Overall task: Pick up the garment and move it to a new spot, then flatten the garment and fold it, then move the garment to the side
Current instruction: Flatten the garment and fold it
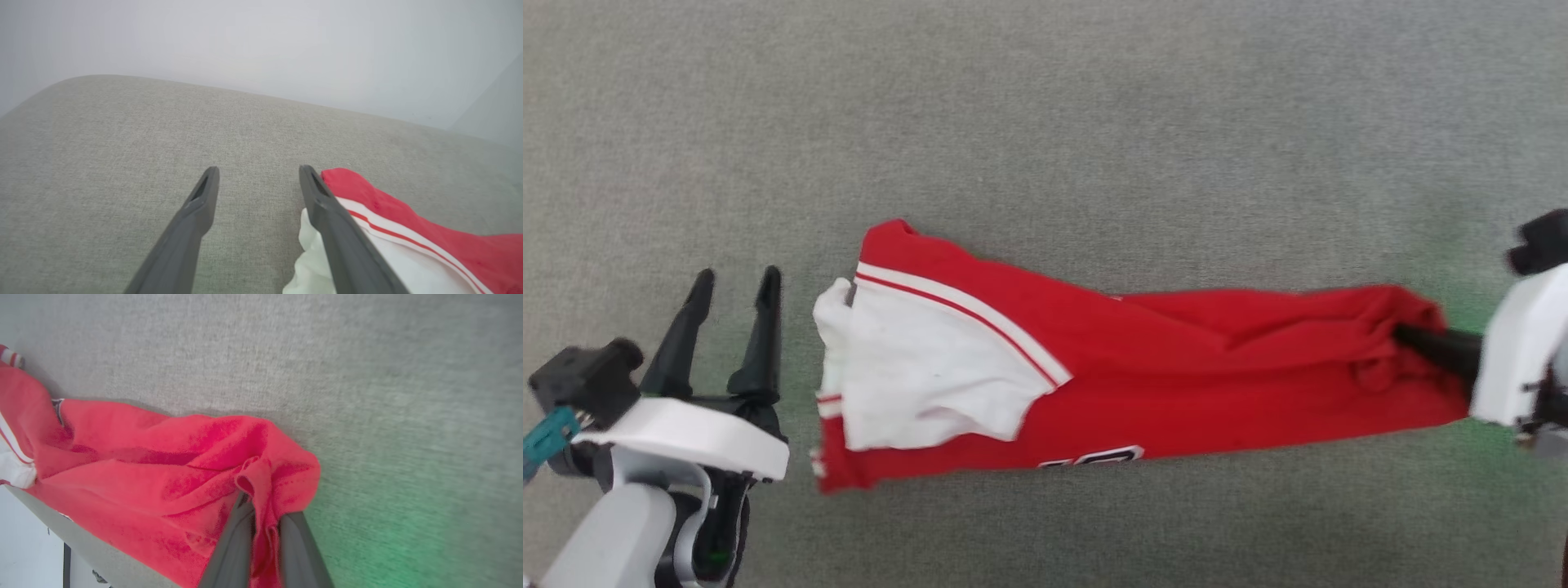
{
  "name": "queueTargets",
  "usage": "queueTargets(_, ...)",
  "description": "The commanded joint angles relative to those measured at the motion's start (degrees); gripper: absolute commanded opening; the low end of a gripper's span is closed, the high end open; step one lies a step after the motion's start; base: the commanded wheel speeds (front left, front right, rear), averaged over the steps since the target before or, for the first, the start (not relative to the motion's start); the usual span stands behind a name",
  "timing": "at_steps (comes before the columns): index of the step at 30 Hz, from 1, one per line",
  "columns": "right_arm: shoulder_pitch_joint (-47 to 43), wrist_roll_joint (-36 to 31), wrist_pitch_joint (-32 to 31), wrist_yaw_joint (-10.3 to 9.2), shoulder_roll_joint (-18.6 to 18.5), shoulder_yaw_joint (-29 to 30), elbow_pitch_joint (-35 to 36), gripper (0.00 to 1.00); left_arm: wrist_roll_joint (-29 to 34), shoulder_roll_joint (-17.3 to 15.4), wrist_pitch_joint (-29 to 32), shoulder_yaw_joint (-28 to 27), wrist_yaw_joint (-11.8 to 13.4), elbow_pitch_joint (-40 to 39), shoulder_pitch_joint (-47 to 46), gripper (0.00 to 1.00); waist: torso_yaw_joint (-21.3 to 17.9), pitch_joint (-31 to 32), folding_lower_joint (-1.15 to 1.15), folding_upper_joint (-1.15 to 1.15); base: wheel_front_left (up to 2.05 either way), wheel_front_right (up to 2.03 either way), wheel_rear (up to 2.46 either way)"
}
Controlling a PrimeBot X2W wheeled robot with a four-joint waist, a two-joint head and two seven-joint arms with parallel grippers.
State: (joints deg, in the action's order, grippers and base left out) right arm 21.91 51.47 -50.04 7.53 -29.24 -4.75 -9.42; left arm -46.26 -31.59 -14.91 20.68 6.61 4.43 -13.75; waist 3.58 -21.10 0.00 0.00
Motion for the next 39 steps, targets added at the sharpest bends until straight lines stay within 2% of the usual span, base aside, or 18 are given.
queueTargets(1,-0.58,0.31,0.51,-0.07,-0.97,1.2,0.11,0.0,1.01,1.38,-0.31,-1.29,-1.0,0.13,1.5,1.0,-0.44,0.4,0.0,0.0,0.0,0.0,0.0)
queueTargets(9,-1.88,-0.88,0.75,-0.06,-4.91,10.06,-1.25,0.0,7.45,10.15,-0.3,-11.3,-9.14,1.8,6.7,1.0,-1.9,1.42,0.0,0.0,0.0,0.0,0.0)
queueTargets(15,-1.01,-4.06,0.79,-0.06,-7.35,15.7,-6.01,0.0,12.42,14.94,-0.31,-15.81,-12.65,3.12,7.36,1.0,-2.5,2.06,0.0,0.0,0.0,0.0,0.0)
queueTargets(20,0.07,-6.87,1.54,-0.05,-7.96,17.11,-8.67,0.0,14.54,17.52,-0.31,-18.12,-13.74,2.89,7.6,1.0,-2.88,2.6,0.0,0.0,0.0,0.0,0.0)
queueTargets(24,0.11,-5.52,-0.05,-0.05,-6.61,16.06,-7.31,0.0,15.92,18.98,-0.32,-18.97,-14.05,3.14,8.02,1.0,-3.27,3.33,0.0,0.0,0.0,0.0,0.0)
queueTargets(34,-4.7,0.01,-3.69,-0.05,-1.92,8.26,12.42,0.0,13.38,19.0,-0.32,-16.49,-14.07,3.44,8.74,1.0,-2.92,4.51,0.0,0.0,0.0,0.0,0.0)
queueTargets(39,-3.79,-0.77,-4.13,-0.04,0.7,1.66,18.05,0.0,12.55,18.7,-0.32,-15.56,-14.07,3.57,8.16,1.0,-1.22,4.86,0.0,0.0,0.0,0.0,0.0)
